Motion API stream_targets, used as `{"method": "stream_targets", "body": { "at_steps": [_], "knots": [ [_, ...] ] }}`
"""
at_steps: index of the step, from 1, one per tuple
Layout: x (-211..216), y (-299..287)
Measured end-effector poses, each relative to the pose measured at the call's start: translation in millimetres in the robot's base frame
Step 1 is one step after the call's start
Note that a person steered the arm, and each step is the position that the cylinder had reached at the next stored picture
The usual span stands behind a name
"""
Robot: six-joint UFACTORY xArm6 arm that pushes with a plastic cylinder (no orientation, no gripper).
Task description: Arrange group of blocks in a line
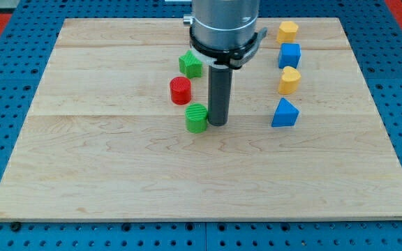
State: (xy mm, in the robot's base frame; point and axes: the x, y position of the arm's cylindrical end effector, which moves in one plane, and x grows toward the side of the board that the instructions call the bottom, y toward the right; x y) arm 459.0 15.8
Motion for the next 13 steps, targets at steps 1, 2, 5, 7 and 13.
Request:
{"method": "stream_targets", "body": {
  "at_steps": [1, 2, 5, 7, 13],
  "knots": [
    [-2, -11],
    [-2, -11],
    [29, 34],
    [26, 15],
    [-4, -141]
  ]
}}
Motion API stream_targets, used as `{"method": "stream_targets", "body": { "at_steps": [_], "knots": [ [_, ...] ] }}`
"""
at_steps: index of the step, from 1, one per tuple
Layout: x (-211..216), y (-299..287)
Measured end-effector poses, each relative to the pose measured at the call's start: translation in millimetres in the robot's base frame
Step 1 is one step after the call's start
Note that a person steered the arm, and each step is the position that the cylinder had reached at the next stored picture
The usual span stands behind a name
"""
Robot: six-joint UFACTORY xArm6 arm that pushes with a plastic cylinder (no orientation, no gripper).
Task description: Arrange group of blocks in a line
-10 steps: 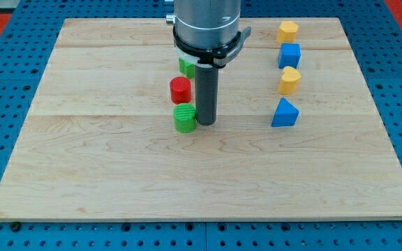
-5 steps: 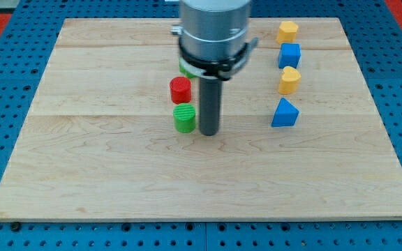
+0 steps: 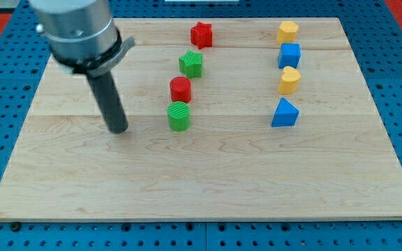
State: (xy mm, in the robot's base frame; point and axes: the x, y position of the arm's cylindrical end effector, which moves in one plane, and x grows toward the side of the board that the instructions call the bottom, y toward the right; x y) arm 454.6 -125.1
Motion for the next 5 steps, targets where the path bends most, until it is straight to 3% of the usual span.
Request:
{"method": "stream_targets", "body": {
  "at_steps": [1, 3, 5],
  "knots": [
    [-11, 59],
    [-18, 21],
    [-55, 34]
  ]
}}
